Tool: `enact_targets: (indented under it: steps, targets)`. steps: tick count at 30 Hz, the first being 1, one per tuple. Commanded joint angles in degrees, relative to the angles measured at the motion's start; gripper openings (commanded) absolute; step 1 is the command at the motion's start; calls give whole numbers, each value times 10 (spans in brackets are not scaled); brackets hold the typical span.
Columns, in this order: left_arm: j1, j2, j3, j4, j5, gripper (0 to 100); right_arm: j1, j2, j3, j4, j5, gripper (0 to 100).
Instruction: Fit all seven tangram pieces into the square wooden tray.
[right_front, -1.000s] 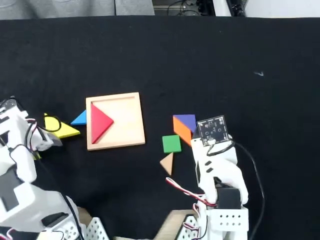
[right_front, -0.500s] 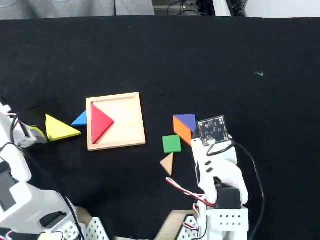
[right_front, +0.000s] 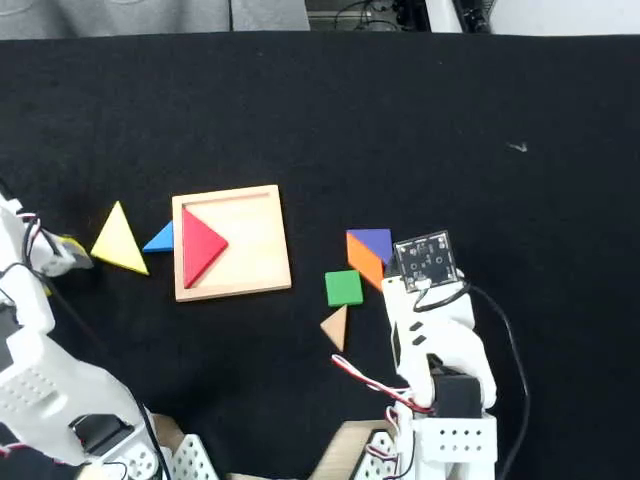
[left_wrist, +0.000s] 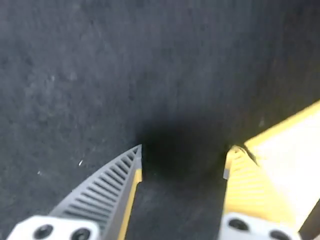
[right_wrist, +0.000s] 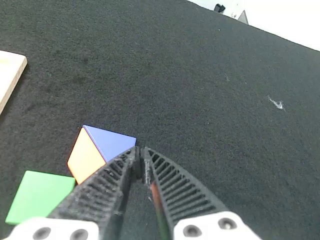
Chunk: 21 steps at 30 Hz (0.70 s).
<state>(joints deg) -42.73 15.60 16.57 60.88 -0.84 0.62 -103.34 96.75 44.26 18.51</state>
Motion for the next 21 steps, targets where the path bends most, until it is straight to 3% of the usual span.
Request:
enact_targets:
  steps: [1, 10, 17, 21]
  targets:
    - [39, 11, -59, -4, 42, 266, -9, -48, -2, 1, 4, 15]
    - [147, 18, -92, 4, 125, 266, -9, -48, -2, 1, 4, 15]
    - [116, 18, -247, 170, 125, 266, -8, -48, -2, 1, 4, 15]
    - [173, 33, -313, 185, 118, 270, -8, -48, -2, 1, 4, 15]
